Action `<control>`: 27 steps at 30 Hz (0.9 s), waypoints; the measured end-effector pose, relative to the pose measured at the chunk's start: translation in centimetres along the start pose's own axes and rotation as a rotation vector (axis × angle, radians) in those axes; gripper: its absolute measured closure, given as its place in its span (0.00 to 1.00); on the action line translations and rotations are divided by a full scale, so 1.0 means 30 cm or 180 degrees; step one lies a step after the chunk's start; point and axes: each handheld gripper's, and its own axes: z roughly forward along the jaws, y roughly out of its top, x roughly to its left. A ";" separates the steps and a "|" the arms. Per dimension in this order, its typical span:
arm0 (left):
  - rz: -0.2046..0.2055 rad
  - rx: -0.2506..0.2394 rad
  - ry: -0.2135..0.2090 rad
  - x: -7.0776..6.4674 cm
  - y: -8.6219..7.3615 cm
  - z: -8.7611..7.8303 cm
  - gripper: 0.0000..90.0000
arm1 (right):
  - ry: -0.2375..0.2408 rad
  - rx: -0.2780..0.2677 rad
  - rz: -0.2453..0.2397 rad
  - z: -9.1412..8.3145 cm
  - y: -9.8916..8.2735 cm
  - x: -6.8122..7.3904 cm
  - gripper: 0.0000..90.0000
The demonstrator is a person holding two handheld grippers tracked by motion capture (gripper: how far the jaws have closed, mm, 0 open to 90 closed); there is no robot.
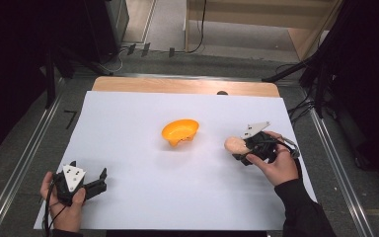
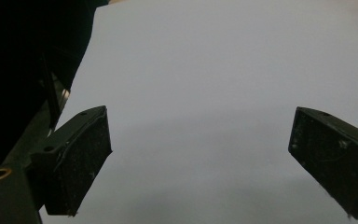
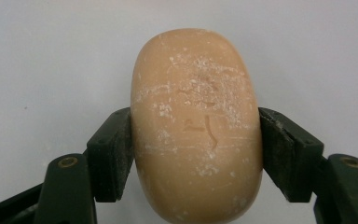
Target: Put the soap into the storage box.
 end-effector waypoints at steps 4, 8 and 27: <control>0.0012 0.0008 0.0003 -0.001 0.000 0.000 0.07 | 0.0034 -0.0066 -0.0091 -0.004 0.043 0.000 0.36; 0.0000 0.0003 0.0001 0.000 0.000 0.001 0.07 | 0.0084 -0.0078 -0.0165 0.006 0.077 0.006 0.36; 0.0000 -0.0001 -0.0014 0.001 0.000 0.000 0.07 | 0.0257 -0.0129 -0.0639 0.061 0.261 0.016 0.36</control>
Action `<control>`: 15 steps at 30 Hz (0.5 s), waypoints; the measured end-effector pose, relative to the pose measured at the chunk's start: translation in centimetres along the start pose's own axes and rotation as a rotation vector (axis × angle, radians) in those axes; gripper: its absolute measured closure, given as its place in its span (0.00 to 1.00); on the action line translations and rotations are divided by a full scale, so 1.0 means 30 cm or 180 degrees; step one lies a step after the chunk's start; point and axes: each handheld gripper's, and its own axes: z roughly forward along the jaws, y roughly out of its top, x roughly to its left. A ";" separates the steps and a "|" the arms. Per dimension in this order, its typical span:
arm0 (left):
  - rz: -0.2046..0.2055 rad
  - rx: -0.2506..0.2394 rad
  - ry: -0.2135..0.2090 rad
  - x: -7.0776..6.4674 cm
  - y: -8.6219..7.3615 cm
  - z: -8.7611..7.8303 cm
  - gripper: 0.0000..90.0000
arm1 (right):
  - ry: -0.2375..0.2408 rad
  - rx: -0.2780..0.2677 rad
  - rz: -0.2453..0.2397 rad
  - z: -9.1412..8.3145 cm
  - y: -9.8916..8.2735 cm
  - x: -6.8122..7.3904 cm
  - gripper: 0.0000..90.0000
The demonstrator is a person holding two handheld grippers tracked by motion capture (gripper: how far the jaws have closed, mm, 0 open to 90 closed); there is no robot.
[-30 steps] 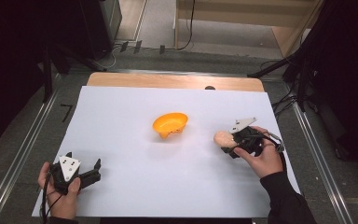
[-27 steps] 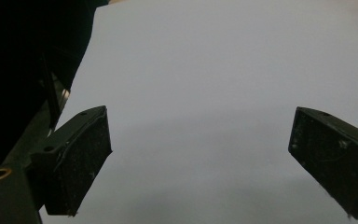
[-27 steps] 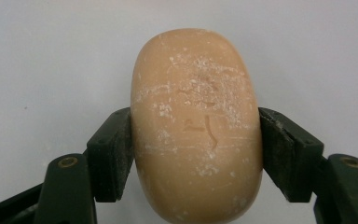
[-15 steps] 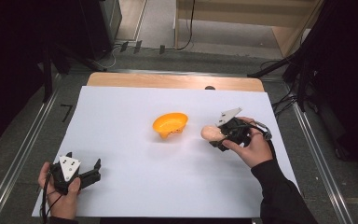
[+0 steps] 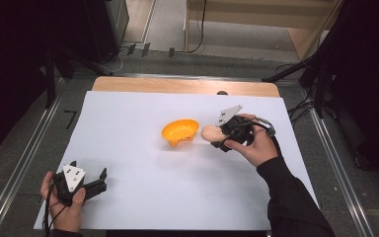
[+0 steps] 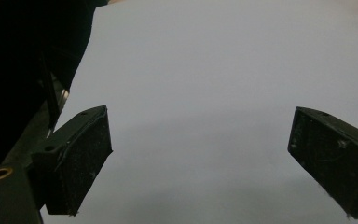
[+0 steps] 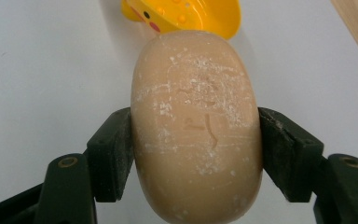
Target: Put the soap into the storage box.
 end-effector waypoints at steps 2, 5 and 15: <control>-0.0008 -0.0004 -0.0012 0.002 0.000 0.000 0.07 | 0.0008 -0.0021 -0.0063 0.005 0.014 -0.003 0.36; -0.0010 -0.0004 -0.0015 0.002 0.000 0.000 0.07 | 0.0034 -0.0053 -0.0173 0.014 0.037 -0.009 0.36; 0.0004 0.0001 -0.0019 0.001 0.000 0.000 0.07 | 0.0206 -0.0211 -0.0420 0.062 0.107 -0.023 0.36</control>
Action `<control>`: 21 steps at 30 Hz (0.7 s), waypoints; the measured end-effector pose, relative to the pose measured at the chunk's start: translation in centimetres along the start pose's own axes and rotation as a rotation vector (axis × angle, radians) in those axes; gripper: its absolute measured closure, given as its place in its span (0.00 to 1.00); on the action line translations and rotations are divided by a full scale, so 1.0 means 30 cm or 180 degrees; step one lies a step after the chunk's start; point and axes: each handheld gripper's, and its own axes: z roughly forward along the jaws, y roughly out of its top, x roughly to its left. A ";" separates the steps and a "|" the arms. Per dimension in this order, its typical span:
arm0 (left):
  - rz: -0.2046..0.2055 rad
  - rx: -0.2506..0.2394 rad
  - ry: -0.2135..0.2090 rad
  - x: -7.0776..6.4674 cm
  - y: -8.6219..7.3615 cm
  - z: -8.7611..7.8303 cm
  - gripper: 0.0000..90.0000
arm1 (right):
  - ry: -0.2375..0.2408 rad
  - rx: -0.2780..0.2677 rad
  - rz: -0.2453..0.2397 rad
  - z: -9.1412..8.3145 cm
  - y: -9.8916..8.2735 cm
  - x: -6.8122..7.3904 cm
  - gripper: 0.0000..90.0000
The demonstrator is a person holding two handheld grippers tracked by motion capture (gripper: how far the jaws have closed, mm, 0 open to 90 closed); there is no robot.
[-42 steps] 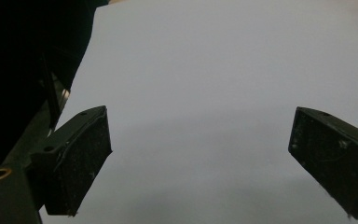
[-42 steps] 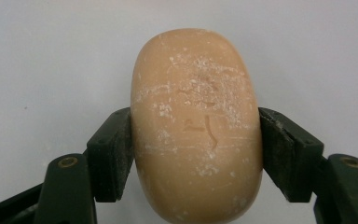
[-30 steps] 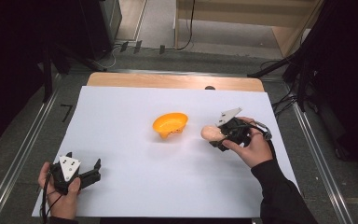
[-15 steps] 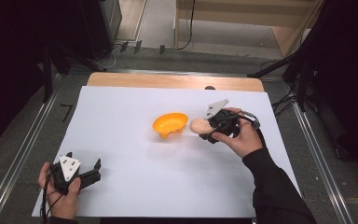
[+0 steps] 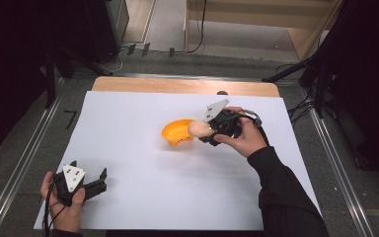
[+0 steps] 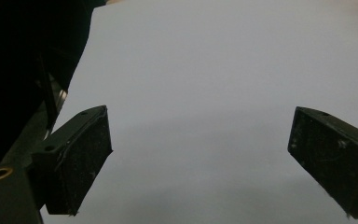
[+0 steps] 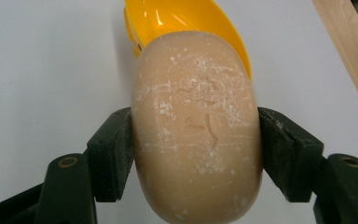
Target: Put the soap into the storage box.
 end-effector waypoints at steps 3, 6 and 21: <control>-0.0018 -0.0008 -0.0016 0.002 -0.001 0.000 0.07 | 0.0028 -0.0001 -0.0062 0.023 0.025 -0.008 0.36; -0.0019 -0.0014 -0.0024 0.003 -0.001 0.000 0.07 | 0.0049 -0.0009 -0.0106 0.039 0.047 -0.019 0.36; -0.0047 -0.0066 -0.0060 0.007 -0.003 -0.006 0.06 | 0.0397 -0.0043 -0.0342 0.114 0.134 -0.053 0.36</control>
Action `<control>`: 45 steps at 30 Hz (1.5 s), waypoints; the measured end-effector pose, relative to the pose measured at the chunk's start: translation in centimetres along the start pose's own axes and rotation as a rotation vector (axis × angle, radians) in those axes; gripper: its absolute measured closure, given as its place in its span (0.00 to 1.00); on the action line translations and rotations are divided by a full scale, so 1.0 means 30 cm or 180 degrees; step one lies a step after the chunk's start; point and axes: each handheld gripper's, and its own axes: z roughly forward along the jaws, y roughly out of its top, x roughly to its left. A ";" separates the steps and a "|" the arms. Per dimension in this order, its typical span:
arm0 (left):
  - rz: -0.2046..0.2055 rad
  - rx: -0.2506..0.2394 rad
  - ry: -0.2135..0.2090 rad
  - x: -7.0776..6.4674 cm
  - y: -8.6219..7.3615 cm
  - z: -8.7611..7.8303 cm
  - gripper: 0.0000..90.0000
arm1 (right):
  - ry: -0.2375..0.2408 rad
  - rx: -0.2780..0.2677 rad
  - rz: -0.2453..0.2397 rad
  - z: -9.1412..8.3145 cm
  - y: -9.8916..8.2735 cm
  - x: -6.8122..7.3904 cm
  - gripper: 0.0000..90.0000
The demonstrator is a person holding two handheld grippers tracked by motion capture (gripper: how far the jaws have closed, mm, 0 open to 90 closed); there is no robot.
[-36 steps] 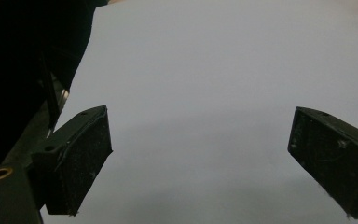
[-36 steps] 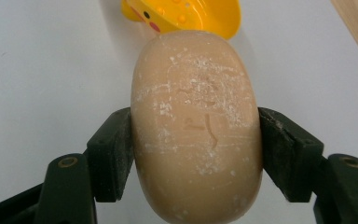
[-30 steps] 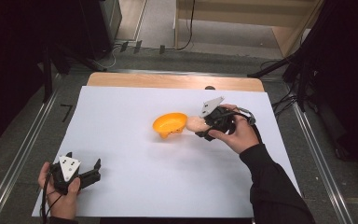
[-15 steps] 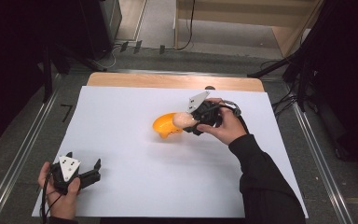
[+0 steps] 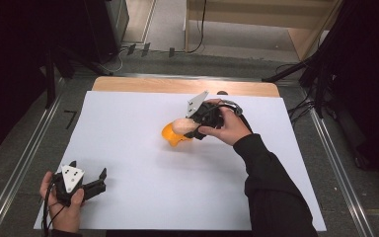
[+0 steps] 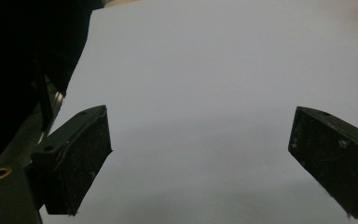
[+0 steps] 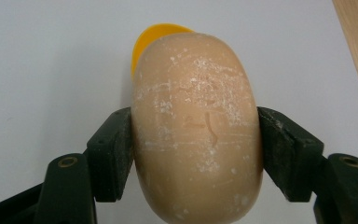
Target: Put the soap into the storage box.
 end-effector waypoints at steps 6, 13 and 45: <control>-0.0086 -0.0082 -0.0059 0.011 -0.003 -0.008 0.04 | 0.0071 0.0106 -0.0003 0.032 0.017 -0.016 0.36; -0.0085 -0.0063 -0.0053 0.010 -0.003 -0.007 0.05 | 0.0099 0.0121 -0.0060 0.048 0.022 -0.032 0.36; -0.0036 -0.0010 -0.0029 0.003 -0.001 0.000 0.05 | -0.0338 -0.0257 0.1161 -0.128 -0.215 0.024 0.15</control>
